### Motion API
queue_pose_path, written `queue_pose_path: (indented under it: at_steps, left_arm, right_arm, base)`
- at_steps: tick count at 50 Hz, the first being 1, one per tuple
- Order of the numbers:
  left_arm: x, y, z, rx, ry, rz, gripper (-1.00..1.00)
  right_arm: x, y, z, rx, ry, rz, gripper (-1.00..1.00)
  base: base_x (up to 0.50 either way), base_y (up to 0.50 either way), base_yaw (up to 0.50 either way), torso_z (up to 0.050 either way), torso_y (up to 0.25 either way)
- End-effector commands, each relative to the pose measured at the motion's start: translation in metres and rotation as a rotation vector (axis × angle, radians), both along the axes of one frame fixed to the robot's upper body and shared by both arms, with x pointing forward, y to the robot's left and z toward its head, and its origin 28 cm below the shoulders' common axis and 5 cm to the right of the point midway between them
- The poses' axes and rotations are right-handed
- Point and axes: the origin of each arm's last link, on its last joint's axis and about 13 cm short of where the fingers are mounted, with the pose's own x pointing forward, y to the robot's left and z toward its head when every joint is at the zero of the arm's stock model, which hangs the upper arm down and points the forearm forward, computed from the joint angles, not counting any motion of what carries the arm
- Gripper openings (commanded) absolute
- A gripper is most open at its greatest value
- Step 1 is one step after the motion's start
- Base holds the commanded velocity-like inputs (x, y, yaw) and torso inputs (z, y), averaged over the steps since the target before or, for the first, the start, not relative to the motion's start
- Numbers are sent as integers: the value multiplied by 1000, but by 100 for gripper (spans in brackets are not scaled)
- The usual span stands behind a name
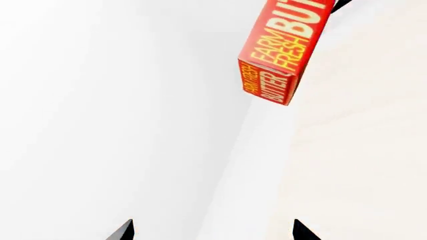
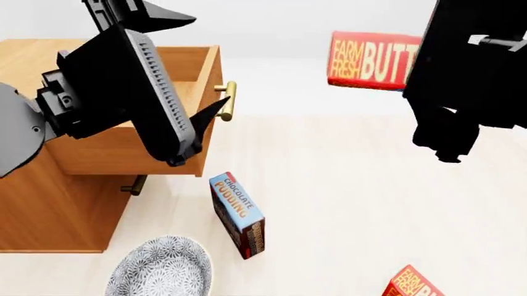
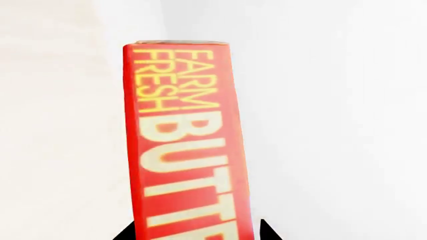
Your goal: Put the butter at the front in the top drawer of the cabinet and close it.
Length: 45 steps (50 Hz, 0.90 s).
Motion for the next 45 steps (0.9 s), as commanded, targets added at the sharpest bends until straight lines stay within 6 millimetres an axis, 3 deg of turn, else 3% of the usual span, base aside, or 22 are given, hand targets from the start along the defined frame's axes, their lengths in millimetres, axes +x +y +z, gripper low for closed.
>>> queue_pose_path:
  at_steps: [1,26,45]
  left_arm:
    - [-6,-8,-4,62,-18,-62,100]
    - [-1,-28,-6,78,-61,-152,100]
    - [-9,-34,-15,233,-123,-209,100]
  right_arm:
    - [-17,8,19,-118,-242,95,-100]
    - [-54,22,10,-122,-265,272,-100]
    - [-56,28,12,-134,-259,297,-100]
  base:
    - [0,0,0,0,0]
    - [0,0,0,0,1]
    - [0,0,0,1,1]
